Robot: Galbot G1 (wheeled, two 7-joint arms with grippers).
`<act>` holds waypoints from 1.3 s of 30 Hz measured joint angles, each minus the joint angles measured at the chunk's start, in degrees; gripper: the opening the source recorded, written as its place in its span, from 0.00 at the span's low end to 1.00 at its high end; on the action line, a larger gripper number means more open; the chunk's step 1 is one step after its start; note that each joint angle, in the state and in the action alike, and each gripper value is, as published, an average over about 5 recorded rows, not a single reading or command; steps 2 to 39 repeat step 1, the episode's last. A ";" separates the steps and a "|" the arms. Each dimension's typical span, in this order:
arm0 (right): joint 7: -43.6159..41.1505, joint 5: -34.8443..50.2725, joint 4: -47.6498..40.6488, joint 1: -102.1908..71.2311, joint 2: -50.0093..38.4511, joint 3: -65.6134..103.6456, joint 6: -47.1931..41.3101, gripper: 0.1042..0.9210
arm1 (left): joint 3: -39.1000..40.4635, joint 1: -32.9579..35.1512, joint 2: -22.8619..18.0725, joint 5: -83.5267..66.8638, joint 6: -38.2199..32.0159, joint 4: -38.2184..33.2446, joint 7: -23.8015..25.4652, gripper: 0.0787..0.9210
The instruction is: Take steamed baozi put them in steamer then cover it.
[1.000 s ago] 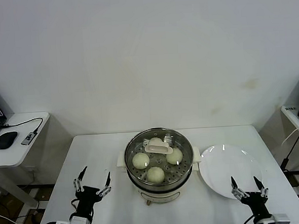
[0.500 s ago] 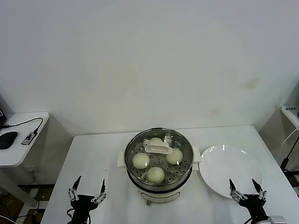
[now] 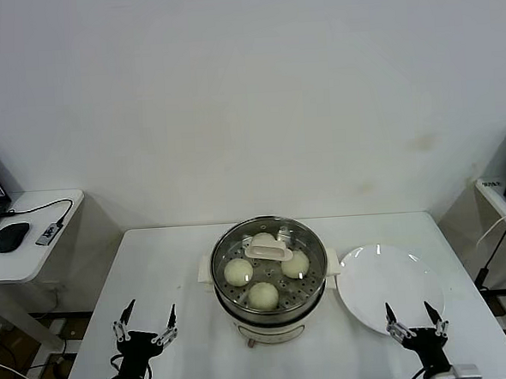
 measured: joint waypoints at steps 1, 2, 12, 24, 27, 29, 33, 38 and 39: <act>-0.06 -0.04 -0.01 0.02 -0.02 0.00 -0.01 0.88 | -0.02 0.01 -0.01 -0.02 0.05 0.01 0.03 0.88; -0.06 -0.04 -0.01 0.02 -0.02 0.00 -0.01 0.88 | -0.02 0.01 -0.01 -0.02 0.05 0.01 0.03 0.88; -0.06 -0.04 -0.01 0.02 -0.02 0.00 -0.01 0.88 | -0.02 0.01 -0.01 -0.02 0.05 0.01 0.03 0.88; -0.06 -0.04 -0.01 0.02 -0.02 0.00 -0.01 0.88 | -0.02 0.01 -0.01 -0.02 0.05 0.01 0.03 0.88; -0.06 -0.04 -0.01 0.02 -0.02 0.00 -0.01 0.88 | -0.02 0.01 -0.01 -0.02 0.05 0.01 0.03 0.88; -0.06 -0.04 -0.01 0.02 -0.02 0.00 -0.01 0.88 | -0.02 0.01 -0.01 -0.02 0.05 0.01 0.03 0.88; -0.06 -0.04 -0.01 0.02 -0.02 0.00 -0.01 0.88 | -0.02 0.01 -0.01 -0.02 0.05 0.01 0.03 0.88; -0.06 -0.04 -0.01 0.02 -0.02 0.00 -0.01 0.88 | -0.02 0.01 -0.01 -0.02 0.05 0.01 0.03 0.88; -0.06 -0.04 -0.01 0.02 -0.02 0.00 -0.01 0.88 | -0.02 0.01 -0.01 -0.02 0.05 0.01 0.03 0.88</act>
